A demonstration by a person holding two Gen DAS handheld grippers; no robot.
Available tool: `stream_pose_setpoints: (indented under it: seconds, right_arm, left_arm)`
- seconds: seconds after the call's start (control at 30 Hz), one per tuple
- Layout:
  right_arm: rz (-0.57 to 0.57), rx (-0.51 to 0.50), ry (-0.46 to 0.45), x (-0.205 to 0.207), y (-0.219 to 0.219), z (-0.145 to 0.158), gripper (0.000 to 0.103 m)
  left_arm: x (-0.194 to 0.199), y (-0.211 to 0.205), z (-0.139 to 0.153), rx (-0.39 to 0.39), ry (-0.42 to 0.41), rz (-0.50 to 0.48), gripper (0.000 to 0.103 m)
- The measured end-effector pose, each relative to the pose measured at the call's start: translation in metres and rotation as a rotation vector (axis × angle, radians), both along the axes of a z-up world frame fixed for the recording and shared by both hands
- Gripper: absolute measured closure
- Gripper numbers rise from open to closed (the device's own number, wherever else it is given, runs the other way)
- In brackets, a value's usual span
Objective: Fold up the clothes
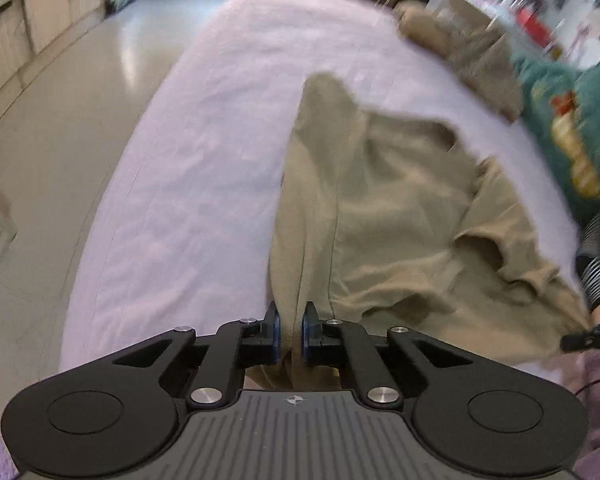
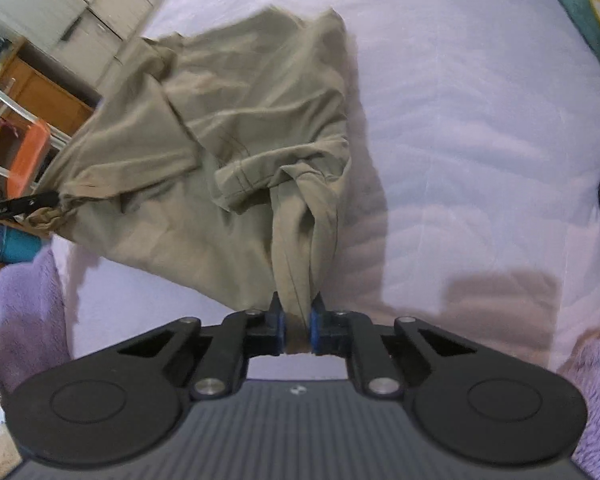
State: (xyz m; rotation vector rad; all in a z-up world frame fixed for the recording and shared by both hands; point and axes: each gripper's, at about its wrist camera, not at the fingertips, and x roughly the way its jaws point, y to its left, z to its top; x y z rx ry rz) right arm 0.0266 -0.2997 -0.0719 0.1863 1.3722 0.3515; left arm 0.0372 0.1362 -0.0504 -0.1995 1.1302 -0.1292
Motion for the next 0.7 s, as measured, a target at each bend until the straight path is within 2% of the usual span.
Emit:
stream_pose_setpoints:
  seconds: [0.03,0.07,0.2,0.27,0.33,0.4,0.47,0.5,0.6,0.7]
  right_arm:
    - [0.003,-0.009,0.03,0.001,0.001,-0.009,0.091]
    - [0.006,-0.016,0.05,0.002,0.002,-0.015,0.09]
    - [0.021,-0.039,0.084,0.005,0.007,-0.028,0.082]
    - [0.016,-0.066,0.054,0.006,0.007,-0.021,0.049]
    - [0.006,-0.116,-0.049,0.006,0.009,0.0,0.034]
    - [-0.009,-0.133,-0.177,0.008,0.013,0.025,0.027]
    - [-0.011,-0.078,-0.244,0.021,0.027,0.035,0.018]
    - [-0.01,-0.04,-0.266,0.029,0.036,0.038,0.017]
    - [-0.008,0.074,-0.331,0.053,0.063,0.047,0.016]
    - [-0.005,0.188,-0.396,0.076,0.09,0.056,0.016]
  left_arm:
    - [0.0,0.0,-0.011,0.01,0.034,-0.012,0.089]
    - [-0.002,0.0,-0.015,0.024,0.034,-0.011,0.087]
    - [-0.006,0.007,-0.006,0.016,0.001,0.029,0.083]
    - [-0.009,0.009,0.006,0.051,-0.02,0.043,0.082]
    - [-0.012,0.012,0.016,0.062,-0.045,0.064,0.077]
    - [-0.015,0.015,0.026,0.071,-0.071,0.086,0.071]
    - [-0.013,0.012,0.024,0.074,-0.077,0.091,0.064]
    - [-0.011,0.008,0.019,0.07,-0.058,0.087,0.063]
    - [-0.005,-0.004,0.0,0.056,0.012,0.067,0.063]
    - [0.0,-0.019,-0.017,0.1,0.035,0.055,0.063]
